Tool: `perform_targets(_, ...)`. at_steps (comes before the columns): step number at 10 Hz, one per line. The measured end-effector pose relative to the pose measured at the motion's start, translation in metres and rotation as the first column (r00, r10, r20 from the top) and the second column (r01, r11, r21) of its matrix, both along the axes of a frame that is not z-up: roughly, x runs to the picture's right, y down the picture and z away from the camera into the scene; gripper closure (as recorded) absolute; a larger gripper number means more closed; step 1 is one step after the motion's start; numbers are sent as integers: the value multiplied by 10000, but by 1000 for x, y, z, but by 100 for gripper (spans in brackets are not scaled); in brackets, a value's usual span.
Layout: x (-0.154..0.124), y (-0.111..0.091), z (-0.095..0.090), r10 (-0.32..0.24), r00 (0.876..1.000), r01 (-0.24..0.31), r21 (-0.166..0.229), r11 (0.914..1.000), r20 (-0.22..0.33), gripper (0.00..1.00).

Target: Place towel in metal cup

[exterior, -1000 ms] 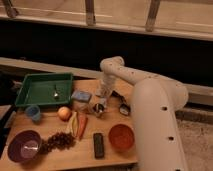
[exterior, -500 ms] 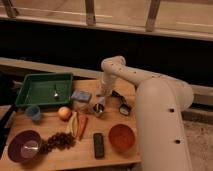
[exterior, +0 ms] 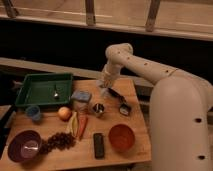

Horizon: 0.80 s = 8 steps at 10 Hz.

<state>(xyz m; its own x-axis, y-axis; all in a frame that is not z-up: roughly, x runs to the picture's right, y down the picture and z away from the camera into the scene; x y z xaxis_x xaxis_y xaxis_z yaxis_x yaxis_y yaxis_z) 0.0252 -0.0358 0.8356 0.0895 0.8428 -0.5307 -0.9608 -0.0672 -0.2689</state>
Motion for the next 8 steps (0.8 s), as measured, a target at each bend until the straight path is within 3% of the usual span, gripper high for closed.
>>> perform_targets(2, 0, 5, -27, -773, 9959, 772, 47, 9970, 467, 100)
perform_targets(4, -2, 27, -48, -1544, 9857, 1563, -237, 9874, 677, 100)
perform_targets(5, -4, 35, -52, -1753, 9819, 1782, -366, 9833, 720, 100)
perform_targets(8, -16, 70, -61, -2462, 9641, 2564, -1082, 9605, 991, 100)
